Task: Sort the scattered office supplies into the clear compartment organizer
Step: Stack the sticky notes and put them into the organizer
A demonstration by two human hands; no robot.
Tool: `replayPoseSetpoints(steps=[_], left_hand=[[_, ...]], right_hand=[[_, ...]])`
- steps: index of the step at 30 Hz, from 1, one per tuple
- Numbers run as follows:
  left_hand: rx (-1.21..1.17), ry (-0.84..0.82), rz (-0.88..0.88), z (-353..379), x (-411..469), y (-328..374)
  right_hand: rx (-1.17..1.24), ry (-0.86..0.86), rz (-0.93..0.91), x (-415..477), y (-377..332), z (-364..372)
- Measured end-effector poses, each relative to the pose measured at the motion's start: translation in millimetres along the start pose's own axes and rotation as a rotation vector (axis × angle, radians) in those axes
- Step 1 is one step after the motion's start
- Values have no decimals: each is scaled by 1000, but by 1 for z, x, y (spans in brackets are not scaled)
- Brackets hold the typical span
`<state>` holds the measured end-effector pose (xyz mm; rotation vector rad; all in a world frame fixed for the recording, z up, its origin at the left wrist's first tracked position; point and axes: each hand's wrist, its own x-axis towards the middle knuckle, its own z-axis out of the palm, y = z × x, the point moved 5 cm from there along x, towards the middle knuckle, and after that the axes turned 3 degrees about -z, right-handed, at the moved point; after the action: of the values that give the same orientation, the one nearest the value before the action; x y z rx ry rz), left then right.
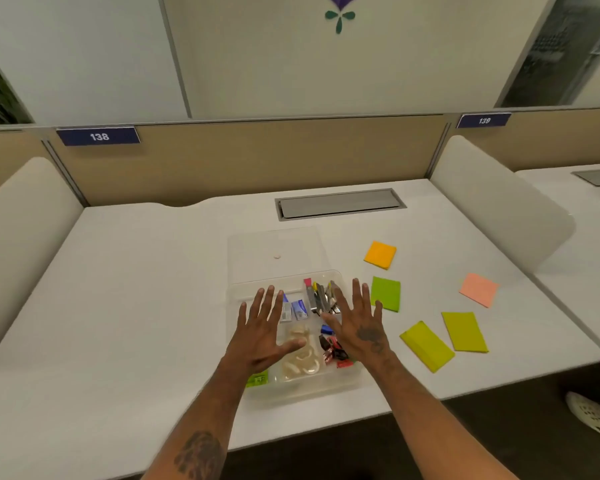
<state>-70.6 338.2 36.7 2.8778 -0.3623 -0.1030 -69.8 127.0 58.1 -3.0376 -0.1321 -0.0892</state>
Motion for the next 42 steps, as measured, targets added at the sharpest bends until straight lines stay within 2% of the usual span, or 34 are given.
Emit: replayPoseSetpoints(steps=[14,20,25,31,38,42], left_hand=[[-37,-68,162,54,77,193],[1,-189,158,95,92,256],[46,-307,65,129,88,283],[45,-423,-38,150,80,297],[9,-392,-80,141,93,302],[-40,-377,-113,138,97,301]], right_hand=[[49,-17,271,-27,222,10],[75,-225,314,-31,302,36],[67,-299,349,-38,328,53],[60,-298,370,-35,332,59],[366,-354,508,-19,332,57],[452,-414,626,-13,341,57]])
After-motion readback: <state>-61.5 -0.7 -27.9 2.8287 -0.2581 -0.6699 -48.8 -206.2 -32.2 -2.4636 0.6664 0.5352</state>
